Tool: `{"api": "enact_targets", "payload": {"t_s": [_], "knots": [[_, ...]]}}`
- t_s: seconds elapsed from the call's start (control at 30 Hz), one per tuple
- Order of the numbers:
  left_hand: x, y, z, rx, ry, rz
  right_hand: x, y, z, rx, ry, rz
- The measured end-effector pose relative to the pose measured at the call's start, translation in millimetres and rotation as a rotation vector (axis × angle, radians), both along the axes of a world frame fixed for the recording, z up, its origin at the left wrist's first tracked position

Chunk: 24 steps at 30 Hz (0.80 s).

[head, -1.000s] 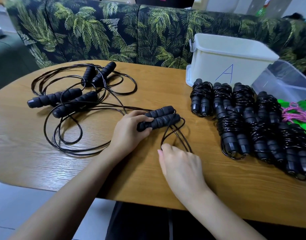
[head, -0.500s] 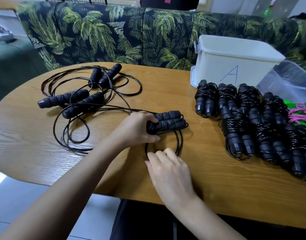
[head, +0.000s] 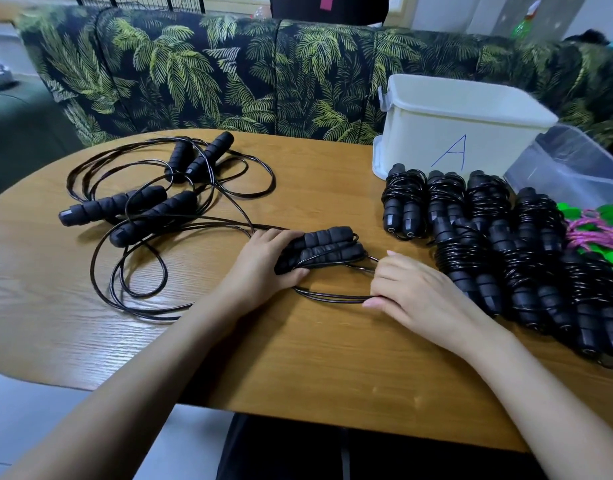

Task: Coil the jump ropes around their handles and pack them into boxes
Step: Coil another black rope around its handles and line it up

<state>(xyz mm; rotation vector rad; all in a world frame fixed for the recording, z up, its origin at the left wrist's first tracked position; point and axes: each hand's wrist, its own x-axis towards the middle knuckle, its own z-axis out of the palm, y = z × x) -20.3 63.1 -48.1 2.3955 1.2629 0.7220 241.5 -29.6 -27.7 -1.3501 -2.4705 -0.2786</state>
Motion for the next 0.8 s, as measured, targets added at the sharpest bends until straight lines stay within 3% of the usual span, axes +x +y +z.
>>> {"api": "enact_targets", "payload": {"t_s": [0.13, 0.37, 0.5, 0.67, 0.8], "knots": [[3.4, 0.5, -1.2, 0.002, 0.046, -0.004, 7.2, 3.7, -0.8, -0.049, -0.08, 0.051], [-8.7, 1.6, 42.9, 0.048, -0.024, -0.078, 25.1, 10.8, 25.6, 0.07, -0.115, 0.02], [-21.7, 7.1, 72.8, 0.179, -0.045, -0.098, 42.4, 19.9, 48.6, -0.085, 0.031, -0.064], [-31.7, -5.5, 91.6, 0.194, -0.074, -0.239, 36.8, 44.1, 73.0, -0.267, 0.438, -0.234], [-28.9, -23.3, 94.1, 0.199, 0.025, -0.388, 15.5, 70.1, 86.9, -0.27, 0.4, -0.384]]}}
